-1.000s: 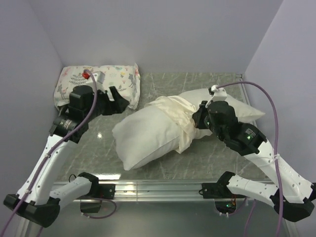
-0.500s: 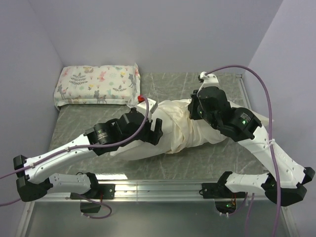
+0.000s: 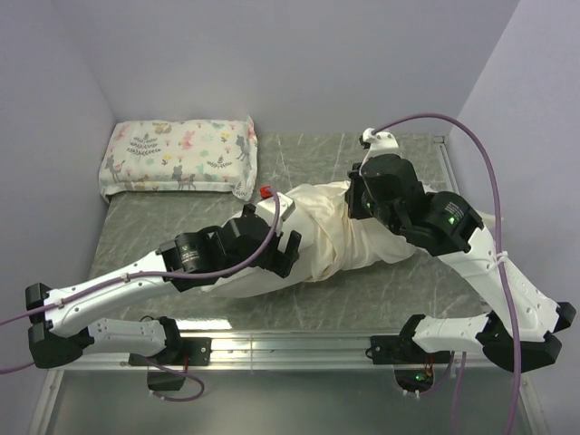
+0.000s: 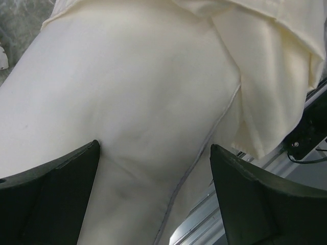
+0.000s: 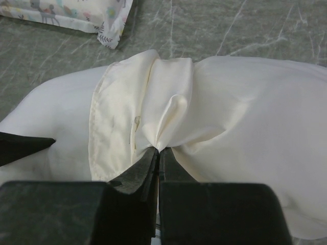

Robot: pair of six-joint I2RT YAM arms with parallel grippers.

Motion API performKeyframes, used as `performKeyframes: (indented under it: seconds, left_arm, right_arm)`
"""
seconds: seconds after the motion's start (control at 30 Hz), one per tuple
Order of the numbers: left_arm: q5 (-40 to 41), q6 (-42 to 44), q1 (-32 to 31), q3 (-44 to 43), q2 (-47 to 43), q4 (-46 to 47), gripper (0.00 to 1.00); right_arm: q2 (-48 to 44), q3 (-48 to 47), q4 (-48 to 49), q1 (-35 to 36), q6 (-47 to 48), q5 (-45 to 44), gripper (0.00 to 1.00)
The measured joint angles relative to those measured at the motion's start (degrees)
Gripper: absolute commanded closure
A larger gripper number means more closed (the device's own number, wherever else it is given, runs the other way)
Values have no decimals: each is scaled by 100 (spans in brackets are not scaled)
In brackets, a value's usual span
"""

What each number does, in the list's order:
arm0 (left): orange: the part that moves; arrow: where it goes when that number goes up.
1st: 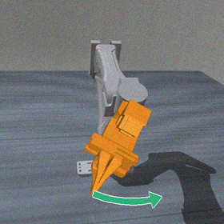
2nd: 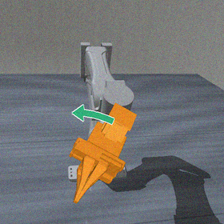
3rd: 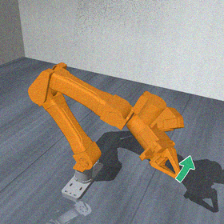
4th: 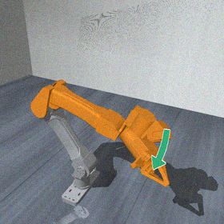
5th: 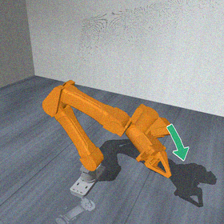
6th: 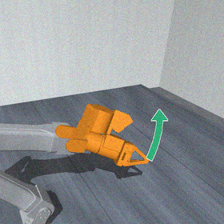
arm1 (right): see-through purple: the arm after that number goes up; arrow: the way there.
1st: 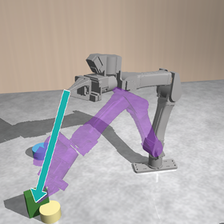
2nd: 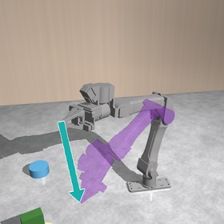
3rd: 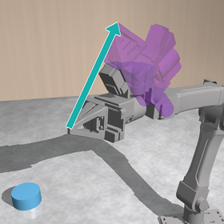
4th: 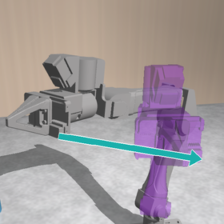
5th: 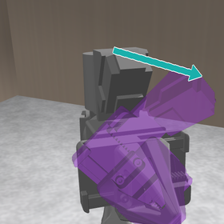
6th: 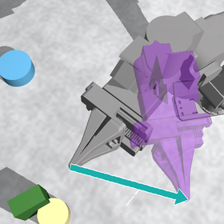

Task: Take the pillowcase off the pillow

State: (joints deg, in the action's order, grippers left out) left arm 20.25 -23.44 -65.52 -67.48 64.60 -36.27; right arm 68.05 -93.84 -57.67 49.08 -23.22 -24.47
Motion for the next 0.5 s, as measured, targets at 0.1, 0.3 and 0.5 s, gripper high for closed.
performKeyframes:
  seconds: [0.1, 0.3, 0.5]
  left_arm:
    - [9, 50, -162, 39, 7, 7, 6]
    - [72, 151, -348, 111, 76, -2, 16]
    - [472, -13, -459, -22, 726, -289, 100]
  right_arm:
    - [0, 0, -52, 9, 20, -9, 100]
    - [0, 0, -79, 20, 37, -11, 100]
    - [0, -72, -203, 70, 44, -7, 100]
